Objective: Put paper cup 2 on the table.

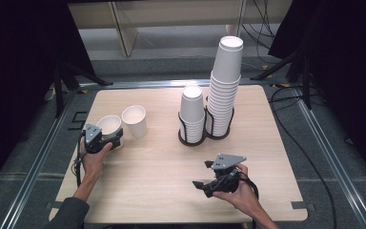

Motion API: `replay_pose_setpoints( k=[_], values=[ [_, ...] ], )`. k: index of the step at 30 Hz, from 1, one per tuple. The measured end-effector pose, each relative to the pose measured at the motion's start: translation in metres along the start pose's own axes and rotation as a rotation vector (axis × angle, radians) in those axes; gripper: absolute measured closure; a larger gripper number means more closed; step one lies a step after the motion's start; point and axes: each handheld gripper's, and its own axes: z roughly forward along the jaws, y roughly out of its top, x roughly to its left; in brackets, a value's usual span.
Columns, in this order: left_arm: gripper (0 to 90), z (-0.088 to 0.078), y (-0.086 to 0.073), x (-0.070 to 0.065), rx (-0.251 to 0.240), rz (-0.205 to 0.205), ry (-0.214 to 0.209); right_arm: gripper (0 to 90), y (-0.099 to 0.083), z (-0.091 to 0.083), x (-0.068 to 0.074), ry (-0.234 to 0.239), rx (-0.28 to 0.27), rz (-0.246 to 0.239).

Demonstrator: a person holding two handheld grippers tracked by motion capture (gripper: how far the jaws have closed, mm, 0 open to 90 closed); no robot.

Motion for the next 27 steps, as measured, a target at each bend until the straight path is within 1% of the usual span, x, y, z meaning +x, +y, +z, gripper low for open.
replay_pose_setpoints(
  k=[1, 2, 3, 4, 5, 7, 8, 9, 10, 12, 13, 14, 15, 16, 18, 19, 22, 23, 24, 25, 26, 27],
  values=[
    [14.5, 0.002, -0.001, 0.001, -0.014, 0.002, -0.002, 16.8, 0.000, 0.000, 0.000, 0.002, -0.003, -0.003],
    [14.3, 0.002, 0.000, 0.001, -0.011, 0.004, 0.004, 16.9, 0.000, 0.000, 0.000, 0.002, -0.002, -0.002],
    [14.3, 0.003, -0.001, 0.002, -0.020, 0.003, 0.008, 16.8, 0.000, 0.000, 0.000, 0.001, -0.003, -0.002],
    [14.0, 0.003, -0.001, 0.002, -0.010, 0.003, 0.013, 16.9, -0.001, 0.000, 0.000, 0.006, -0.009, 0.001],
    [13.9, 0.006, -0.002, 0.003, -0.019, 0.002, 0.005, 16.9, -0.001, 0.000, -0.001, 0.010, -0.007, -0.004],
    [13.6, 0.007, -0.004, 0.003, -0.009, 0.000, 0.001, 16.9, -0.001, 0.000, -0.001, 0.001, -0.005, -0.012],
    [13.6, 0.009, -0.005, 0.003, -0.027, 0.007, -0.010, 17.0, -0.001, 0.000, -0.001, -0.001, -0.001, -0.014],
    [13.2, 0.009, -0.005, 0.003, -0.025, 0.007, -0.004, 17.0, -0.001, 0.000, 0.000, 0.004, 0.000, -0.007],
    [13.0, 0.009, -0.005, 0.003, -0.018, 0.010, 0.006, 17.0, -0.001, 0.000, 0.000, 0.005, 0.000, -0.005],
    [12.3, 0.009, -0.006, 0.003, -0.007, 0.015, 0.011, 17.0, -0.001, 0.000, 0.000, 0.007, -0.003, -0.003],
    [12.0, 0.010, -0.007, 0.003, -0.012, 0.017, 0.012, 17.0, -0.002, 0.000, 0.000, 0.004, -0.001, -0.002],
    [12.7, 0.009, -0.007, 0.003, 0.004, 0.016, 0.014, 17.0, -0.001, -0.001, -0.001, -0.002, -0.006, -0.017],
    [12.7, 0.010, -0.008, 0.003, 0.007, 0.007, 0.008, 17.0, -0.001, -0.001, -0.001, -0.001, -0.005, -0.015],
    [13.0, 0.011, -0.009, 0.003, 0.005, 0.008, 0.003, 17.1, -0.001, -0.001, -0.001, -0.001, -0.006, -0.014],
    [13.3, 0.010, -0.010, 0.003, 0.023, 0.007, 0.006, 17.2, -0.001, -0.001, 0.000, 0.005, -0.006, -0.011],
    [13.4, 0.011, -0.010, 0.003, 0.020, 0.010, 0.003, 17.2, -0.001, -0.001, 0.000, 0.005, -0.006, -0.011],
    [13.4, 0.011, -0.010, 0.001, 0.034, 0.017, 0.010, 17.2, -0.002, -0.001, -0.001, 0.005, -0.003, -0.013],
    [13.4, 0.010, -0.010, 0.000, 0.042, 0.017, 0.013, 17.2, -0.002, -0.001, -0.001, 0.005, -0.003, -0.013],
    [13.6, 0.010, -0.010, 0.000, 0.062, 0.018, 0.016, 17.2, -0.002, -0.001, -0.001, 0.007, -0.004, -0.015],
    [13.6, 0.010, -0.010, 0.000, 0.062, 0.018, 0.016, 17.2, -0.002, -0.001, -0.001, 0.007, -0.004, -0.015],
    [13.6, 0.011, -0.011, -0.001, 0.081, 0.013, 0.015, 17.2, -0.001, -0.002, 0.000, 0.004, -0.005, -0.020],
    [13.7, 0.011, -0.012, -0.001, 0.085, 0.011, 0.013, 17.3, -0.001, -0.002, 0.000, 0.004, -0.005, -0.020]
  ],
)
